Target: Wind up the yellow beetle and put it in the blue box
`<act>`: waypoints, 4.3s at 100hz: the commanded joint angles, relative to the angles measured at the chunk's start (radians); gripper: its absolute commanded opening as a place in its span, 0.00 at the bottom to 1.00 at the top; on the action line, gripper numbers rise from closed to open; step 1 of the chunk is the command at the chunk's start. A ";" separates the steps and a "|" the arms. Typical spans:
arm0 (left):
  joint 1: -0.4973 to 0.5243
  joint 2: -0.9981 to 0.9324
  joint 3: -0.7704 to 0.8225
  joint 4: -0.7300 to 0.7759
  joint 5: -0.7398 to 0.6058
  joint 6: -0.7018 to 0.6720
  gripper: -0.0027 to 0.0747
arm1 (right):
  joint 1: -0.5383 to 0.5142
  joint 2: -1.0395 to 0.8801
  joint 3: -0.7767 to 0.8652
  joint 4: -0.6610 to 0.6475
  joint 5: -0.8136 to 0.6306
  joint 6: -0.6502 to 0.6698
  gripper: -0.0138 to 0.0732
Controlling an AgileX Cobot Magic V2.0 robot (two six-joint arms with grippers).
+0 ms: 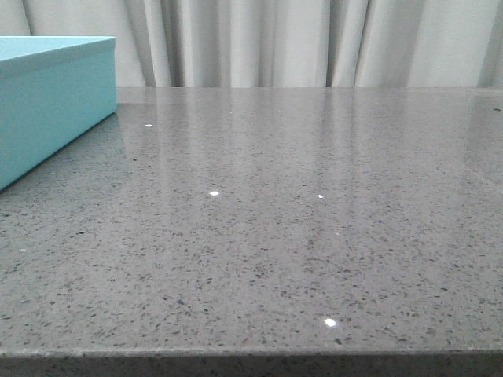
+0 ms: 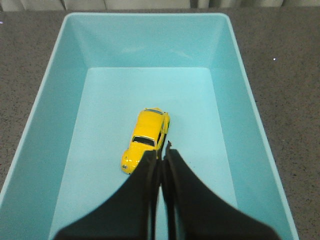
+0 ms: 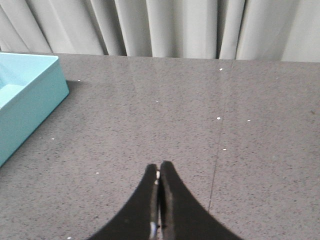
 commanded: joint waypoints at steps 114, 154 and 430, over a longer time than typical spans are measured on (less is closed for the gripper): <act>0.001 -0.690 0.544 -0.027 -0.277 0.050 0.01 | 0.002 -0.487 0.514 -0.140 -0.439 -0.010 0.08; 0.001 -0.690 0.544 -0.027 -0.277 0.050 0.01 | 0.002 -0.487 0.514 -0.140 -0.439 -0.010 0.08; -0.078 -0.942 1.015 0.045 -0.688 -0.043 0.01 | -0.238 -0.469 0.707 0.191 -0.838 -0.291 0.08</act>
